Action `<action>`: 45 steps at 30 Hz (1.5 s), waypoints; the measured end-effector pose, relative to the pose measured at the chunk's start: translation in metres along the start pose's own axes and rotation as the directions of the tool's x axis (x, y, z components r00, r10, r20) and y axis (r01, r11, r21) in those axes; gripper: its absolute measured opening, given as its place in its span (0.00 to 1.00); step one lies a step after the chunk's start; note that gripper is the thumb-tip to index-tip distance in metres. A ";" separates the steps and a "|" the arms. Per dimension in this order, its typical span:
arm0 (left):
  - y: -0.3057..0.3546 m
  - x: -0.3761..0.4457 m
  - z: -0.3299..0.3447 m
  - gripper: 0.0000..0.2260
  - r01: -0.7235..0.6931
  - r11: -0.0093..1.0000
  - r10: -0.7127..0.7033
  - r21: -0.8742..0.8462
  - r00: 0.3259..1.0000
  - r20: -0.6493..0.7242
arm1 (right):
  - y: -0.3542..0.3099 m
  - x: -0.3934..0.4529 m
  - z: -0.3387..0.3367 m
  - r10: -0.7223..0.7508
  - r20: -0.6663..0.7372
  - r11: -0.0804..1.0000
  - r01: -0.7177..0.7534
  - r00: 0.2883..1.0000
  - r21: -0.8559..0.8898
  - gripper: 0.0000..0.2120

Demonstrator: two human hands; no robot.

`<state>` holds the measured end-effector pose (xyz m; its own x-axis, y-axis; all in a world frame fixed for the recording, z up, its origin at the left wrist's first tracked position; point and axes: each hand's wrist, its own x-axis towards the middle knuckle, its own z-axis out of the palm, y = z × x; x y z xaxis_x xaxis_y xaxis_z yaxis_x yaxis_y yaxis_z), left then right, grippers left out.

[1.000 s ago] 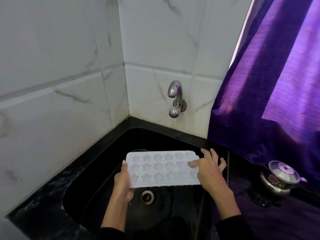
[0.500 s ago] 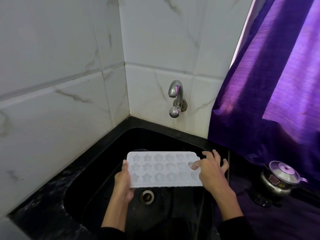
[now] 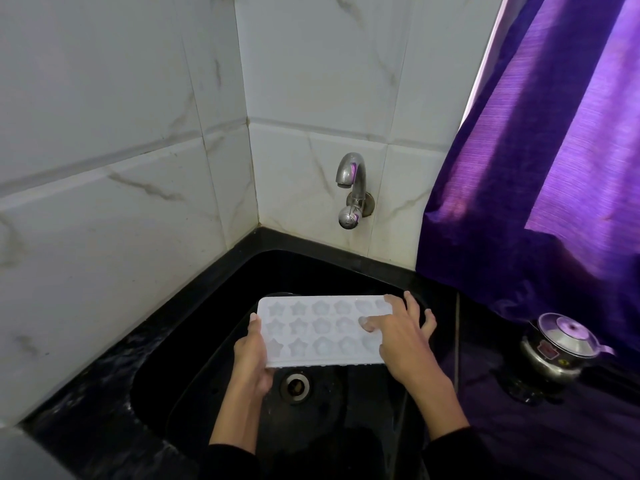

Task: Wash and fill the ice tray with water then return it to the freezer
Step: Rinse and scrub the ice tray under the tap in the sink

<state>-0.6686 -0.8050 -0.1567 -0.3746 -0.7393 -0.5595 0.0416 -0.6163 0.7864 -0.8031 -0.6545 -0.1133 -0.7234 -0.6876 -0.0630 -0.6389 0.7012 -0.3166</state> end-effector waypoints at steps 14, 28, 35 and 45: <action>-0.002 -0.001 0.001 0.17 -0.015 0.999 0.014 0.036 1.000 0.004 | 0.004 0.002 0.008 -0.013 -0.033 0.997 0.011 0.999 -0.075 0.29; -0.003 -0.001 0.004 0.17 -0.011 0.999 0.010 0.037 1.000 0.019 | -0.005 -0.002 0.004 -0.084 -0.118 0.996 0.084 0.989 -0.001 0.26; -0.004 -0.001 0.008 0.16 -0.020 1.000 0.020 0.023 1.000 0.024 | -0.014 -0.001 0.015 -0.120 -0.010 0.992 0.120 0.993 -0.049 0.31; -0.006 -0.001 0.009 0.16 -0.011 1.000 0.011 0.019 1.000 0.019 | -0.013 -0.001 0.015 -0.105 0.004 0.991 0.105 0.994 -0.084 0.31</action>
<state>-0.6766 -0.7982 -0.1588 -0.3921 -0.7404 -0.5460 0.0281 -0.6029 0.7973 -0.7897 -0.6655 -0.1230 -0.6511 -0.7582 -0.0335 -0.7309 0.6384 -0.2412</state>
